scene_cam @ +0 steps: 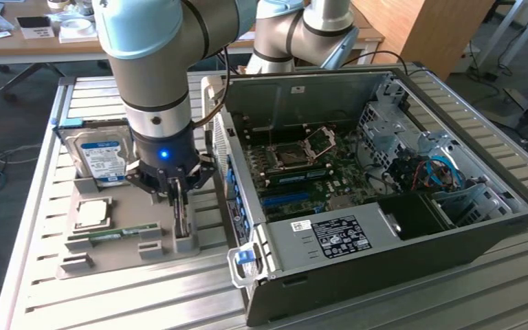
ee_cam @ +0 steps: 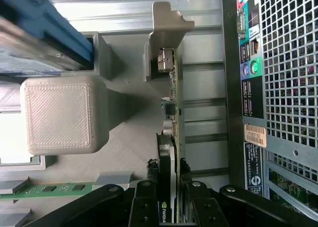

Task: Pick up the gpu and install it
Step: 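Pick up the gpu and move the gpu toward the slot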

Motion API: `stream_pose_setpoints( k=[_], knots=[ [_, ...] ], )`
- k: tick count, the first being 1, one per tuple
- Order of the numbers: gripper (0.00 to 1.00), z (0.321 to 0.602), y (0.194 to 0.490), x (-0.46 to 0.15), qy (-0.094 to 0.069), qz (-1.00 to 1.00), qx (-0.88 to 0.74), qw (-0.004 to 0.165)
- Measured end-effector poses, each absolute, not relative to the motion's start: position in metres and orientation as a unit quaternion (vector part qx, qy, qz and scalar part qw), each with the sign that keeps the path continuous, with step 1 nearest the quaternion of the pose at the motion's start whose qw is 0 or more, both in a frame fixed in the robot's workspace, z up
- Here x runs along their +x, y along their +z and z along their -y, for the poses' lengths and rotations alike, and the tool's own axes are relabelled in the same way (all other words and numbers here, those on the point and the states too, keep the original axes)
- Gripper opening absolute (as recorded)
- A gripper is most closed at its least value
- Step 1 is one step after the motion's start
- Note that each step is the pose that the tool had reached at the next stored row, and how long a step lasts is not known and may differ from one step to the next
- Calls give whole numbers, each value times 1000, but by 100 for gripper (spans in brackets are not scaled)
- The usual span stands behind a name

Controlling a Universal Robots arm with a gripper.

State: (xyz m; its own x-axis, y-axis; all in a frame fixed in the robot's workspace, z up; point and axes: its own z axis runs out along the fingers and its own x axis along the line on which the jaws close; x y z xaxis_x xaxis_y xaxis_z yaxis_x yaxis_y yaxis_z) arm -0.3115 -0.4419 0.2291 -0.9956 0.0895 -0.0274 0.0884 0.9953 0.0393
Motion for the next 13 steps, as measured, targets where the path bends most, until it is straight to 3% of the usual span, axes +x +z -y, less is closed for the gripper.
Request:
stream_pose_setpoints(
  k=[13],
  knots=[
    [27, 442, 229, -312, 19, -999, 25, 14]
  ],
)
